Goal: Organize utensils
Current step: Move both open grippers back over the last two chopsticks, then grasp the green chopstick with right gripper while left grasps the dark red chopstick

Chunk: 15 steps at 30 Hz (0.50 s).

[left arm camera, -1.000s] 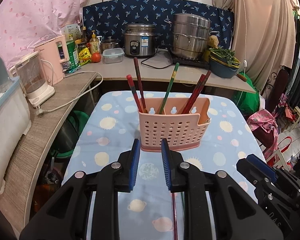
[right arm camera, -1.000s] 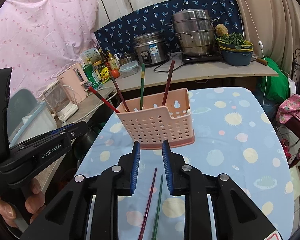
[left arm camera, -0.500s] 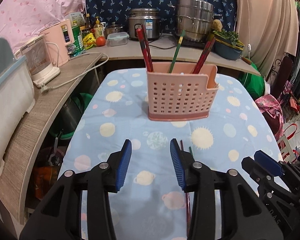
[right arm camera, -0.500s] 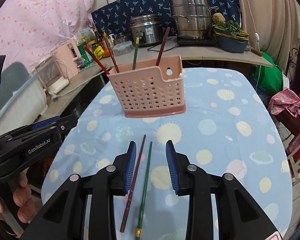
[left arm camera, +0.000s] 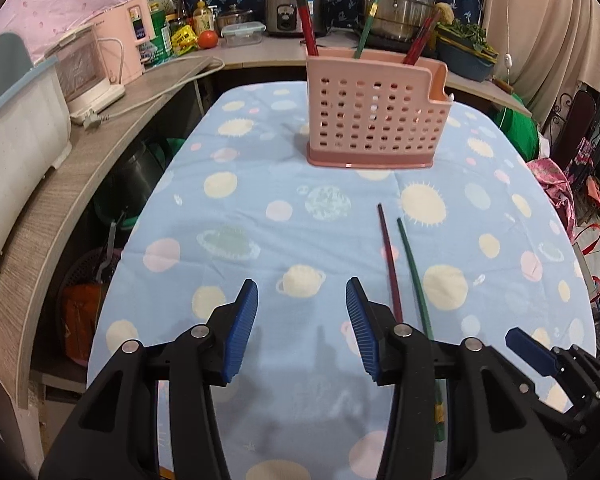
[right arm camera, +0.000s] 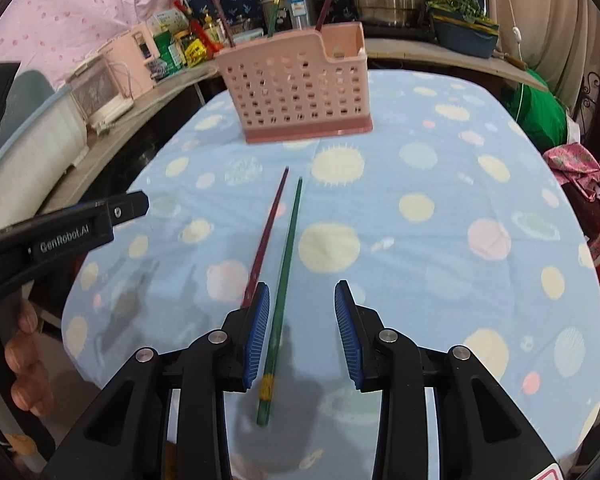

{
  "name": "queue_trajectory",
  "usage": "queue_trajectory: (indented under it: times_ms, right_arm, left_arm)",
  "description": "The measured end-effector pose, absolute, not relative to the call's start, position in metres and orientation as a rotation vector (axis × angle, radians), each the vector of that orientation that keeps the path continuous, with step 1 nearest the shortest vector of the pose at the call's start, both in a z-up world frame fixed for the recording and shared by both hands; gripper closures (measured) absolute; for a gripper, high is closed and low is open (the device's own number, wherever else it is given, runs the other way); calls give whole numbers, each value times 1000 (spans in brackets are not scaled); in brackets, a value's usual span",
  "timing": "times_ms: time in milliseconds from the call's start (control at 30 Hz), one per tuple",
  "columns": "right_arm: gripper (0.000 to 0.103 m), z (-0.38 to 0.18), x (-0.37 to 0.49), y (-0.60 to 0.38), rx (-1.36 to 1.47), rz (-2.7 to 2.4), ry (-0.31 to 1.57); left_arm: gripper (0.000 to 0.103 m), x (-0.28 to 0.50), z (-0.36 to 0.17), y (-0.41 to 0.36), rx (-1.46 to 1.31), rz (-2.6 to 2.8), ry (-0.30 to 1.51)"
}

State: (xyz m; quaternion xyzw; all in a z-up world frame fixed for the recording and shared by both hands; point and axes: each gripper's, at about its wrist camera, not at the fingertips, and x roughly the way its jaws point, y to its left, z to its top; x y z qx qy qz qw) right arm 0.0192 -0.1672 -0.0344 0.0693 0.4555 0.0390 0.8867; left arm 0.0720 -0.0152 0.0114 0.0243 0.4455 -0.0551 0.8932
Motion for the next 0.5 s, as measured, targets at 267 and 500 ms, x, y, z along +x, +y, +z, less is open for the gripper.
queue_trajectory:
  times_ms: [267,500]
  right_arm:
    - [69,-59,6,-151,111,103,1001]
    - [69,-72,4,-141,93,122,1030]
  left_arm:
    - [58,60,-11,-11,52,-104,975]
    - [53,54,-18,-12,62,-107,990]
